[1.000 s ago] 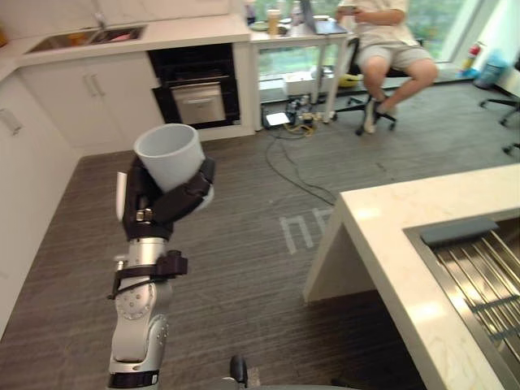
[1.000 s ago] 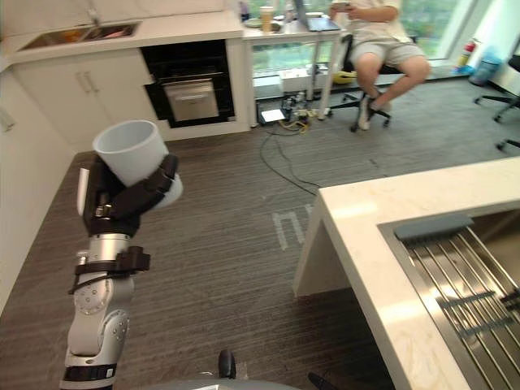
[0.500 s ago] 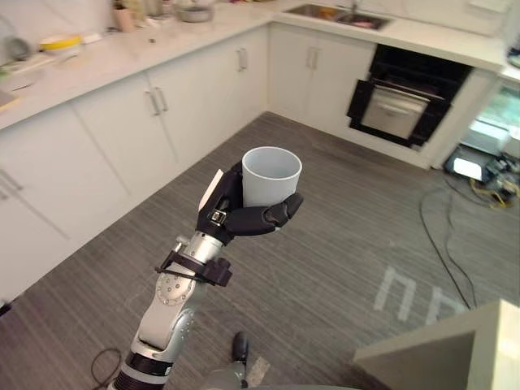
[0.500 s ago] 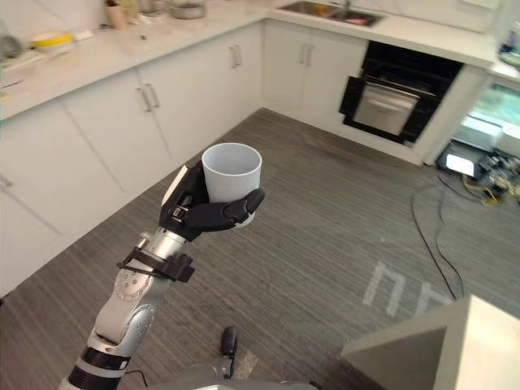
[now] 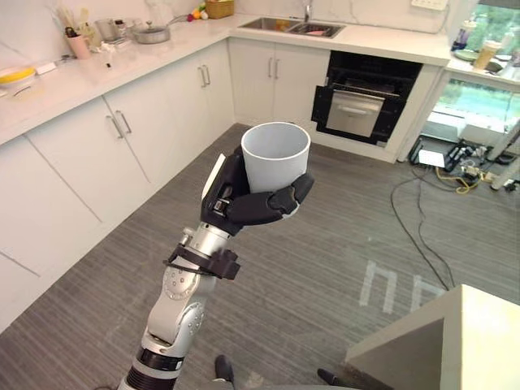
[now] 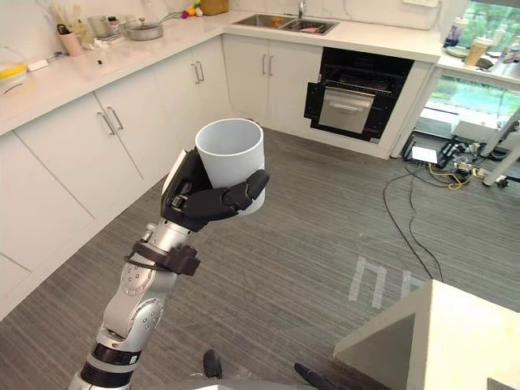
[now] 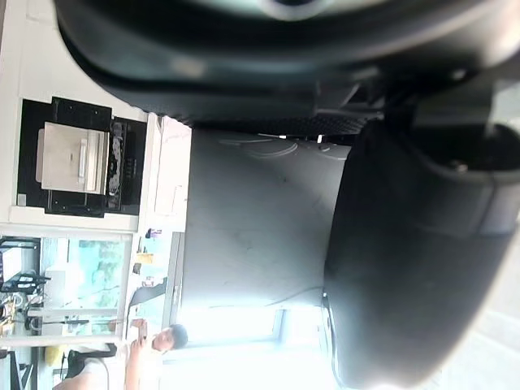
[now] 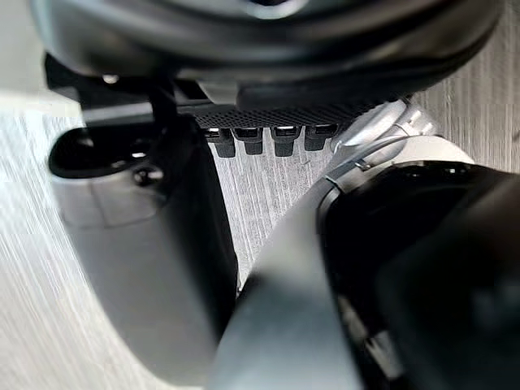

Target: Walk over to the sink, pick up the cup, carry it to the dishwasher, place the cup inside the dishwasher, then close the dishwasher door

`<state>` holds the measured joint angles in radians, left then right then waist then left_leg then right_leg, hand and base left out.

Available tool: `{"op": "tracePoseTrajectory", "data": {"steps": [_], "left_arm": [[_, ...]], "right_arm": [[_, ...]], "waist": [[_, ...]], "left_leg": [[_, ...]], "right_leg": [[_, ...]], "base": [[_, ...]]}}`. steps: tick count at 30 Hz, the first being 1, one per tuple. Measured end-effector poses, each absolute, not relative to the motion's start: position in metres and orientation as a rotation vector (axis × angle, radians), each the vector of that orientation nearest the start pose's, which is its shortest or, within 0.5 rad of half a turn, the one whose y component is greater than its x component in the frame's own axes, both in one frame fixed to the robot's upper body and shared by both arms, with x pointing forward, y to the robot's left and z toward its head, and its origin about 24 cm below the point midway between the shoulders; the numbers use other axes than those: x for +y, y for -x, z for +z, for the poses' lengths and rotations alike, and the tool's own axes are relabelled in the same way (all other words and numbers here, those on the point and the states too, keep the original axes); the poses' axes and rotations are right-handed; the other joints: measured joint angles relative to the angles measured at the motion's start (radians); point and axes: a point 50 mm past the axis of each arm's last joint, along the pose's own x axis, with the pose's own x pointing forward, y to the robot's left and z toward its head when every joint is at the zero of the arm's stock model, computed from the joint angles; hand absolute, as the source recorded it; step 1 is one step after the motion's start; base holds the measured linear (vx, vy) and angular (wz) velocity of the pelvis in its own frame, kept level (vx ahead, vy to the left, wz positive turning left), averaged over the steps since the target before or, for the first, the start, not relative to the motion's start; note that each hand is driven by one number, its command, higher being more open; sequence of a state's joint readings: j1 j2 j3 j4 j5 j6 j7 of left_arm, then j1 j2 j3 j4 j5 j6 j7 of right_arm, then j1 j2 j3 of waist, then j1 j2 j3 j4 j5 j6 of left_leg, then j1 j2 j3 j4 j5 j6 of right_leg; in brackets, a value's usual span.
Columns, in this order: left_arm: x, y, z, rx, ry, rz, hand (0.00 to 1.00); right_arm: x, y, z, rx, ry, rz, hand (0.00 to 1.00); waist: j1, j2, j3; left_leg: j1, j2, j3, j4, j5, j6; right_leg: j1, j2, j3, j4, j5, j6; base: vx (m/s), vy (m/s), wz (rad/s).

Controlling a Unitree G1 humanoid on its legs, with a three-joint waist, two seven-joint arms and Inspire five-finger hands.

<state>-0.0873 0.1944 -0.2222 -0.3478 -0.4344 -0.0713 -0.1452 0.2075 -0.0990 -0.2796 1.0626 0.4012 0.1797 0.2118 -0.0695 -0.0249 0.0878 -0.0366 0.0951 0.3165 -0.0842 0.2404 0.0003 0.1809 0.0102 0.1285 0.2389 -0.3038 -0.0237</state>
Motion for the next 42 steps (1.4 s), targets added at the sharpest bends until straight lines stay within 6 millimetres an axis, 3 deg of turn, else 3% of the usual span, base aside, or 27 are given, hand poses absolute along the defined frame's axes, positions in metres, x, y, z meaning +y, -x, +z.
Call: {"op": "tracePoseTrajectory", "data": {"steps": [7, 8, 14, 17, 19, 21, 23, 24, 26, 27, 31, 33, 34, 35, 36, 37, 38, 40, 42], "left_arm": [[0.11, -0.243, 0.144, -0.444, 0.261, -0.452, 0.0], [0.116, -0.251, 0.143, -0.453, 0.277, -0.356, 0.0], [0.116, -0.251, 0.143, -0.453, 0.29, -0.346, 0.0], [0.123, -0.246, 0.133, -0.417, 0.342, -0.248, 0.0], [0.133, -0.239, 0.119, -0.354, 0.387, -0.137, 0.0], [0.138, -0.231, 0.104, -0.284, 0.426, -0.051, 0.0], [0.145, -0.217, 0.089, -0.219, 0.445, 0.031, 0.0], [0.151, -0.213, 0.082, -0.184, 0.438, 0.076, 0.0], [0.165, -0.206, 0.071, -0.131, 0.421, 0.171, 0.0], [0.173, -0.203, 0.066, -0.114, 0.419, 0.223, 0.0], [0.182, -0.198, 0.063, -0.103, 0.403, 0.258, 0.0], [0.177, -0.199, 0.063, -0.099, 0.398, 0.201, 0.0], [0.175, -0.201, 0.065, -0.108, 0.403, 0.189, 0.0], [0.17, -0.207, 0.069, -0.122, 0.417, 0.16, 0.0], [0.167, -0.21, 0.072, -0.129, 0.417, 0.136, 0.0], [0.16, -0.217, 0.078, -0.139, 0.404, 0.082, 0.0], [0.152, -0.221, 0.08, -0.134, 0.398, 0.032, 0.0], [0.146, -0.226, 0.082, -0.141, 0.397, 0.001, 0.0], [0.134, -0.233, 0.081, -0.128, 0.402, -0.043, 0.0]], "right_arm": [[-0.204, -0.019, -0.171, 1.25, -0.602, -0.412, 1.0], [-0.203, -0.014, -0.171, 1.238, -0.605, -0.405, 1.0], [-0.202, -0.014, -0.17, 1.235, -0.605, -0.402, 1.0], [-0.2, -0.019, -0.169, 1.218, -0.601, -0.39, 1.0], [-0.197, -0.027, -0.168, 1.179, -0.616, -0.372, 1.0], [-0.194, -0.028, -0.167, 1.174, -0.603, -0.383, 1.0], [-0.198, -0.024, -0.167, 1.188, -0.608, -0.396, 1.0], [-0.199, -0.022, -0.168, 1.196, -0.63, -0.408, 1.0], [-0.207, -0.013, -0.169, 1.205, -0.664, -0.472, 1.0], [-0.212, -0.005, -0.169, 1.21, -0.678, -0.523, 1.0], [-0.225, 0.015, -0.168, 1.242, -0.663, -0.612, 1.0], [-0.227, 0.021, -0.169, 1.254, -0.651, -0.664, 1.0], [-0.228, 0.02, -0.169, 1.246, -0.648, -0.675, 1.0], [-0.233, 0.01, -0.168, 1.192, -0.647, -0.701, 1.0], [-0.232, 0.007, -0.168, 1.174, -0.654, -0.709, 1.0], [-0.229, 0.001, -0.169, 1.153, -0.682, -0.726, 1.0], [-0.226, -0.001, -0.169, 1.134, -0.69, -0.736, 1.0], [-0.217, -0.016, -0.169, 1.077, -0.696, -0.698, 1.0], [-0.21, -0.033, -0.165, 0.994, -0.71, -0.655, 1.0]], "waist": [[-0.027, 0.002, -0.043], [-0.032, -0.002, -0.065], [-0.027, 0.0, -0.066], [-0.021, 0.0, -0.065], [-0.016, 0.009, -0.059], [-0.006, 0.011, -0.059], [0.01, 0.017, -0.058], [0.013, 0.024, -0.056], [0.015, 0.049, -0.047], [0.018, 0.062, -0.041], [0.034, 0.064, -0.058], [0.041, 0.049, -0.083], [0.038, 0.06, -0.082], [0.028, 0.061, -0.06], [0.028, 0.056, -0.055], [0.029, 0.041, -0.037], [0.024, 0.041, -0.028], [0.02, 0.041, -0.018], [-0.009, 0.039, 0.008]], "left_leg": [[0.012, 0.02, 0.073, -0.007, -0.027, -0.008], [0.0, 0.02, 0.05, -0.008, -0.028, -0.015], [0.002, 0.026, 0.056, 0.002, -0.027, -0.016], [0.004, 0.054, 0.079, 0.094, -0.057, -0.003], [0.0, 0.098, 0.088, 0.233, -0.128, -0.023], [-0.025, 0.132, 0.086, 0.352, -0.169, -0.068], [-0.054, 0.147, 0.077, 0.433, -0.198, -0.107], [-0.06, 0.143, 0.07, 0.442, -0.207, -0.112], [-0.061, 0.114, 0.021, 0.438, -0.247, -0.099], [-0.069, 0.089, -0.01, 0.437, -0.278, -0.065], [-0.093, -0.005, -0.03, 0.438, -0.316, -0.012], [-0.094, -0.099, -0.052, 0.399, -0.333, 0.011], [-0.083, -0.122, -0.064, 0.383, -0.337, 0.02], [-0.063, -0.14, -0.085, 0.387, -0.341, 0.039], [-0.046, -0.148, -0.092, 0.388, -0.347, 0.05], [0.006, -0.165, -0.11, 0.39, -0.37, 0.074], [0.066, -0.171, -0.127, 0.372, -0.395, 0.089], [0.119, -0.163, -0.142, 0.364, -0.422, 0.102], [0.168, -0.143, -0.191, 0.365, -0.447, 0.103]], "right_leg": [[-0.011, -0.001, 0.07, -0.039, 0.038, 0.019], [-0.027, 0.0, 0.059, -0.046, 0.059, 0.041], [-0.025, 0.001, 0.059, -0.045, 0.059, 0.041], [0.0, -0.001, 0.028, -0.044, 0.062, 0.044], [0.04, -0.004, -0.024, -0.045, 0.062, 0.036], [0.065, -0.023, -0.086, -0.042, 0.039, 0.013], [0.067, -0.034, -0.106, -0.032, 0.034, 0.017], [0.064, -0.04, -0.109, -0.024, 0.029, 0.025], [0.054, -0.054, -0.122, 0.002, 0.01, 0.04], [0.048, -0.066, -0.137, 0.02, -0.006, 0.051], [0.046, -0.147, -0.182, 0.028, -0.038, 0.088], [0.059, -0.221, -0.226, 0.011, -0.054, 0.081], [0.05, -0.228, -0.242, 0.072, -0.047, 0.09], [-0.032, -0.261, -0.273, 0.29, -0.027, 0.12], [-0.078, -0.279, -0.268, 0.413, -0.001, 0.126], [-0.143, -0.306, -0.246, 0.629, 0.111, 0.107], [-0.194, -0.304, -0.203, 0.778, 0.244, 0.093], [-0.313, -0.249, -0.147, 0.909, 0.214, 0.067], [-0.41, -0.174, -0.149, 0.86, 0.138, 0.054]], "base": [[-0.04, 0.041, -0.32], [-0.02, 0.016, -0.09], [0.0, 0.0, -0.02], [-0.02, -0.025, -0.27], [-0.06, -0.08, -0.39], [-0.12, -0.032, -0.07], [-0.09, 0.026, -0.01], [-0.04, 0.035, 0.04], [0.01, 0.054, 0.23], [0.04, 0.077, 0.34], [0.12, 0.114, 0.38], [0.24, 0.172, 0.46], [0.31, 0.18, 0.53], [0.26, 0.134, 0.46], [0.31, 0.16, 0.53], [0.27, 0.104, 0.41], [0.27, 0.078, 0.35], [0.25, -0.002, 0.2], [0.26, -0.098, 0.59]]}}
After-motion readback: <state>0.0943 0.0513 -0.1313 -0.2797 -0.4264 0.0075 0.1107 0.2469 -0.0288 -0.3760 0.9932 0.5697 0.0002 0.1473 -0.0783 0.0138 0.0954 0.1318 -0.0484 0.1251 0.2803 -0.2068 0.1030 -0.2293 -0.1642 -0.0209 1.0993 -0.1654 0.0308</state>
